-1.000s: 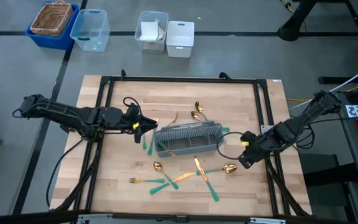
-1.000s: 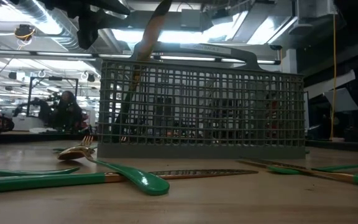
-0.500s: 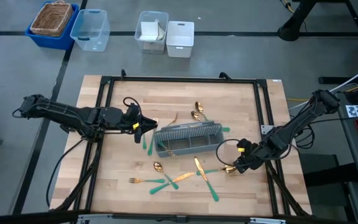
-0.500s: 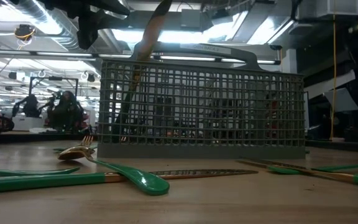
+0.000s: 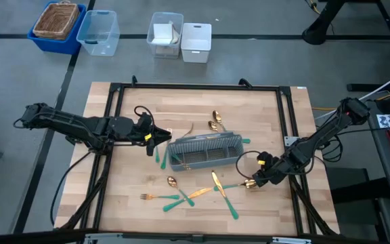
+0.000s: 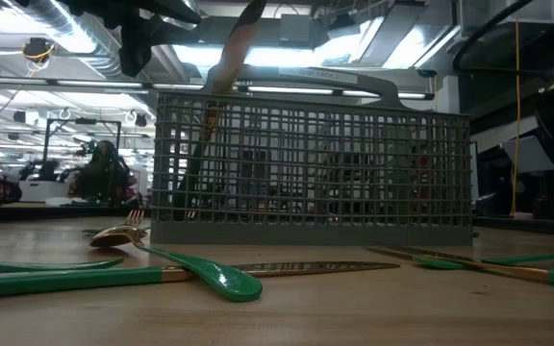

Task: Sort silverware
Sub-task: Put the green spoon into the gray utensil holder

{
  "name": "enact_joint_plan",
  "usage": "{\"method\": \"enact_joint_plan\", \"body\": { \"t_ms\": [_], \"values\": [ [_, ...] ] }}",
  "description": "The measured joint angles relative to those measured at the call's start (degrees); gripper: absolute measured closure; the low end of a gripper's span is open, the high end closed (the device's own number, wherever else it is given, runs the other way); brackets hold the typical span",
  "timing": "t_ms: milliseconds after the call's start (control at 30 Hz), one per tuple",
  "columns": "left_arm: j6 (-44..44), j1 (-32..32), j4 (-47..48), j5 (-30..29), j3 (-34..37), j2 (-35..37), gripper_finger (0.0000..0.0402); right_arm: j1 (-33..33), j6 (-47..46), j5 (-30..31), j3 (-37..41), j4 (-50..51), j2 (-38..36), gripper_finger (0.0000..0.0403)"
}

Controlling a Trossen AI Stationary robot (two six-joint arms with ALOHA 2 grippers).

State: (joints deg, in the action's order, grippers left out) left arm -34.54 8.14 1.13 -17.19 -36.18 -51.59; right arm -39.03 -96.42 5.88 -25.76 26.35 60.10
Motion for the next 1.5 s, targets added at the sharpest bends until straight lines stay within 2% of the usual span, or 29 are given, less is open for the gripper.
{"method": "enact_joint_plan", "body": {
  "t_ms": [933,1500],
  "values": [
    [1.54,0.0,0.0,0.02,0.02,0.0,0.0302,0.0,0.22,-0.92,0.02,0.11,0.27,0.0292],
    [1.53,0.02,-0.07,0.02,0.02,0.0,0.0302,0.02,0.35,-2.49,0.02,-5.44,6.92,0.0292]
  ]
}}
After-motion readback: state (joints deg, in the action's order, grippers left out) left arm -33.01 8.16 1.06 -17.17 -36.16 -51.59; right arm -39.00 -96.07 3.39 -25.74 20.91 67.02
